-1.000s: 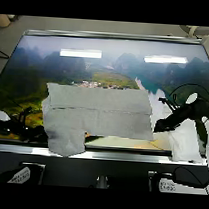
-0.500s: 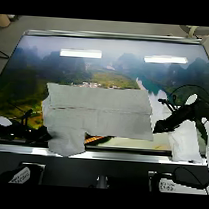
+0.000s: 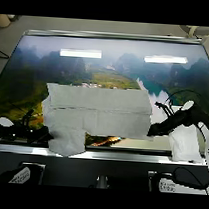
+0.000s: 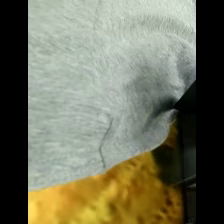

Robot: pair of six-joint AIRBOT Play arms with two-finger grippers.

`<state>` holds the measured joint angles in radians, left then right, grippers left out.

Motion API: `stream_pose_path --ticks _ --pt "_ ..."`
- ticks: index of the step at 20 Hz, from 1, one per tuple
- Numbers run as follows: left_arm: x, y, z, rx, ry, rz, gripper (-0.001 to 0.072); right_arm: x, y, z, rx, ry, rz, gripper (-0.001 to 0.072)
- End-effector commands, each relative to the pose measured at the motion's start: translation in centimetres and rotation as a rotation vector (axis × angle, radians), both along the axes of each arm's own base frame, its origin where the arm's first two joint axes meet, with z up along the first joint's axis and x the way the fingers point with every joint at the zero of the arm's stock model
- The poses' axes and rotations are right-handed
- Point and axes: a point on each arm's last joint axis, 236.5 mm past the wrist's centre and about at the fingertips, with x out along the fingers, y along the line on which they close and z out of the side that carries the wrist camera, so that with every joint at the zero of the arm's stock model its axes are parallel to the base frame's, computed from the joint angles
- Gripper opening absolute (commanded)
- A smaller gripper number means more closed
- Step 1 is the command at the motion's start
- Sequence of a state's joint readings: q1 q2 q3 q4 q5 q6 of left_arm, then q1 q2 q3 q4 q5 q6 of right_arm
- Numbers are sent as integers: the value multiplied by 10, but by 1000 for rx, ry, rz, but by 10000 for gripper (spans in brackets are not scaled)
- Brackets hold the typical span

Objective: Fold the shirts.

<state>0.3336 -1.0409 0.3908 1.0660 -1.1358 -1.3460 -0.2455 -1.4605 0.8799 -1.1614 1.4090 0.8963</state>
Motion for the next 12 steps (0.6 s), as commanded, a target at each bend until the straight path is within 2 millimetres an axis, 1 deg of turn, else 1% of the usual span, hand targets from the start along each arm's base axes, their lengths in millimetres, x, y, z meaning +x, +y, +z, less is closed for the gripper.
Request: stream_pose_path --ticks 1,4,5,6,7,8,9,10,12 --pt "8 7 1 27 -29 -3 21 -1 4 -10 -1 -4 -45 479" --pt "8 7 1 28 -33 -9 21 -8 9 -18 7 14 -66 476" --pt "9 7 1 29 -37 -10 21 -10 13 -20 22 19 -73 430" --pt "10 8 0 32 -41 -9 22 -9 14 -20 32 12 -69 322" --pt "11 9 1 36 -48 -8 21 -5 14 -19 34 -4 -70 19" --pt "16 10 4 43 -72 -21 21 0 13 -18 29 -21 -69 17" --pt "24 13 12 55 -112 -35 21 8 11 -12 29 -50 -55 16" --pt "34 17 23 71 -155 -36 20 19 9 -3 26 -83 -50 16" --pt "59 25 53 105 -259 -40 19 43 4 21 18 -155 -36 15"
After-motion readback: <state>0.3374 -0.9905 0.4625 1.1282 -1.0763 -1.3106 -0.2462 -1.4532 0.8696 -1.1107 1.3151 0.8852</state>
